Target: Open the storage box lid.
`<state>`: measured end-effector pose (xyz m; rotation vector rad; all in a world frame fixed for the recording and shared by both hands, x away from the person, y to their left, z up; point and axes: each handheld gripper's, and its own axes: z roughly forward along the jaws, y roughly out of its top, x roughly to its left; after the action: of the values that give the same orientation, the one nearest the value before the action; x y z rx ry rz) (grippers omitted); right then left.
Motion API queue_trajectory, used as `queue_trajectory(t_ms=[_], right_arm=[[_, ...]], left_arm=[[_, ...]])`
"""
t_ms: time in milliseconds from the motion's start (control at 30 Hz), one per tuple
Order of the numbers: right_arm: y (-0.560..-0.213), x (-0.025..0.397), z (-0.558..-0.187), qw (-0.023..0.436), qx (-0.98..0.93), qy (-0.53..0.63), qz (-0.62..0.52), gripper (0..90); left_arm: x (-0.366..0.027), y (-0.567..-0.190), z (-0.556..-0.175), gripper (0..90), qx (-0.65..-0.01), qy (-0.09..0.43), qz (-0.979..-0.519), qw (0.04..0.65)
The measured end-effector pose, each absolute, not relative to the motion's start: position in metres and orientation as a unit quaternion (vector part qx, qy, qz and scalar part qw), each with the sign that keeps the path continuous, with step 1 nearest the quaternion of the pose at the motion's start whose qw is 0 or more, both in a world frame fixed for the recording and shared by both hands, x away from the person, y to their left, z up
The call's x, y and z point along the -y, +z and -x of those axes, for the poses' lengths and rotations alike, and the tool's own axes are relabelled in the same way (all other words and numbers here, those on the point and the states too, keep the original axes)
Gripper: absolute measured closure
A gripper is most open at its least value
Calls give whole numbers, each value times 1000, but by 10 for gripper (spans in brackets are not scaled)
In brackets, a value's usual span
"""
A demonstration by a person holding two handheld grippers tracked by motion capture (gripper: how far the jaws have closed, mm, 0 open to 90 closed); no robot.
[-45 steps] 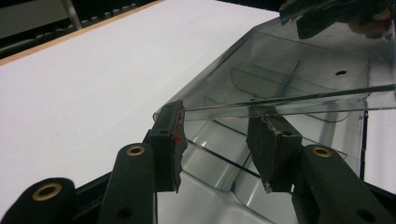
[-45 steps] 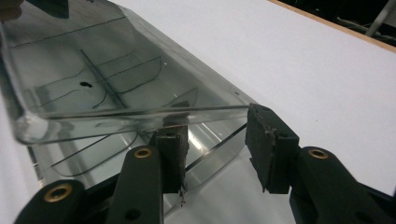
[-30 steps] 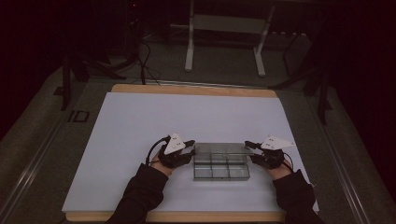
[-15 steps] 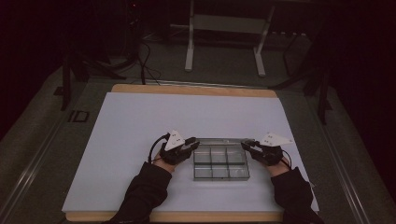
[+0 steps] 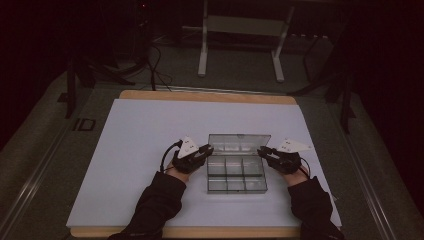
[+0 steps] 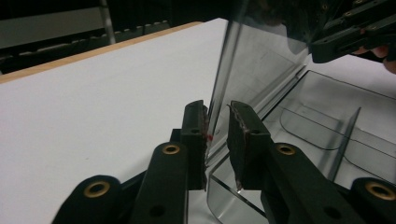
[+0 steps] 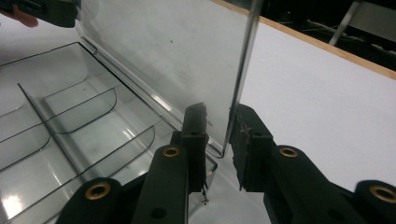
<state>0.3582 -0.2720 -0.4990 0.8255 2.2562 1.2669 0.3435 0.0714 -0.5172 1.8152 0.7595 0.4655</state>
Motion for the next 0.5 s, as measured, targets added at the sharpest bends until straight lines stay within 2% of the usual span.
queue_trajectory(t_ms=[100,500], right_arm=[[-498,272,-362,199,-807,460,-311,755],[-498,267,-363,210,-803,451,-328,742]], left_arm=[[-72,-518,-346,798,-323,192,-759,532],[-69,-517,-350,797,-336,195,-757,526]])
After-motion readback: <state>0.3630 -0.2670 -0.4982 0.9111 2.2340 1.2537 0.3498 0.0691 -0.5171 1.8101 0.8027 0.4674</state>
